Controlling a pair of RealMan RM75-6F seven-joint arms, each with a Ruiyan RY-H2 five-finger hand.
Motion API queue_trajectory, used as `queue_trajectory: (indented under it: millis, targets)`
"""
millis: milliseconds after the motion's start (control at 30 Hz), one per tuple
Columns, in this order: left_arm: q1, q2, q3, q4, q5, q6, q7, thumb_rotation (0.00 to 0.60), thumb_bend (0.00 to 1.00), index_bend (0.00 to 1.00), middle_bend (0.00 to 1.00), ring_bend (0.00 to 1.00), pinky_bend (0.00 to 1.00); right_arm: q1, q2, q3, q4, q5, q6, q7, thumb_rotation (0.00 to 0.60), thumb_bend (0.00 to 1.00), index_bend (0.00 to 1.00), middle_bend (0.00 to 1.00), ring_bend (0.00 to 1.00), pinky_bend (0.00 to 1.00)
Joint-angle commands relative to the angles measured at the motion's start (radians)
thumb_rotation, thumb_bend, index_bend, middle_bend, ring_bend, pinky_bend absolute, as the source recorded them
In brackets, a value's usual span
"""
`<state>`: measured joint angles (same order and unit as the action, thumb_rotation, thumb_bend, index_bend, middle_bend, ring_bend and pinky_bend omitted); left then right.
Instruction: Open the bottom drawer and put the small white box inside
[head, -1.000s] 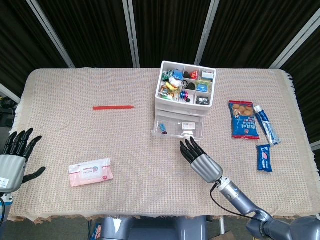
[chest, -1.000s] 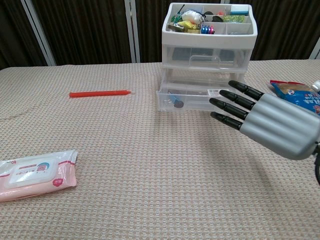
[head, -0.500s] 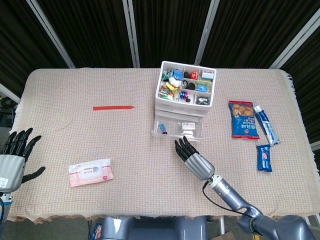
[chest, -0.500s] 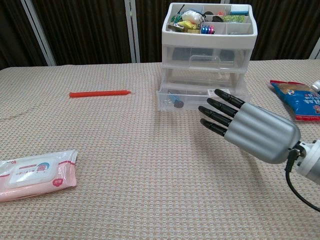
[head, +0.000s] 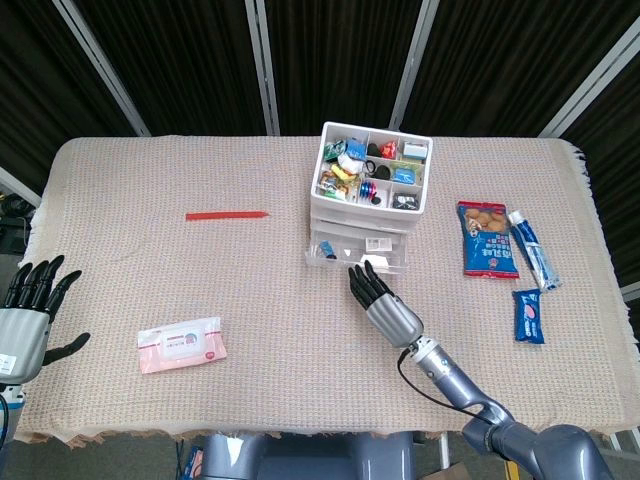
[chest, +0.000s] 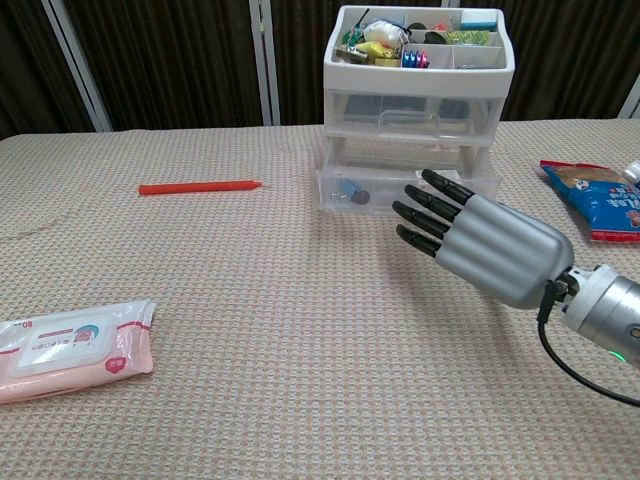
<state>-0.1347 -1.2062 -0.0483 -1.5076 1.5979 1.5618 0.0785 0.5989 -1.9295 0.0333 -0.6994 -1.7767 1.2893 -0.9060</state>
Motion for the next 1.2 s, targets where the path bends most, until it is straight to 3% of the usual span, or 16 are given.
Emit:
queue_trajectory:
  millis: [33,733,1000,1200]
  targets:
    - [0.0,0.001,0.0,-0.001,-0.003,-0.002,0.0,0.6,0.11,0.15,0.0,0.0,0.0,0.014,-0.013,0.013,0.017,0.015,-0.013,0.003,0.6,0.22,0.09,0.0,0.0,0.0]
    - [-0.003,0.006,-0.001,-0.009,-0.015,-0.017,-0.005,0.6,0.11,0.15,0.0,0.0,0.0,0.083,-0.063,0.111,0.151,0.147,-0.101,0.033,0.6,0.22,0.1,0.0,0.0,0.0]
    - [-0.002,0.006,0.0,-0.011,-0.012,-0.015,-0.004,0.6,0.11,0.15,0.0,0.0,0.0,0.049,-0.051,0.09,0.126,0.154,-0.071,0.041,0.6,0.22,0.1,0.0,0.0,0.0]
    - [-0.001,0.006,0.004,-0.011,-0.003,-0.01,-0.003,0.6,0.11,0.15,0.0,0.0,0.0,-0.006,0.01,0.039,0.008,0.118,0.016,0.077,0.6,0.22,0.1,0.0,0.0,0.0]
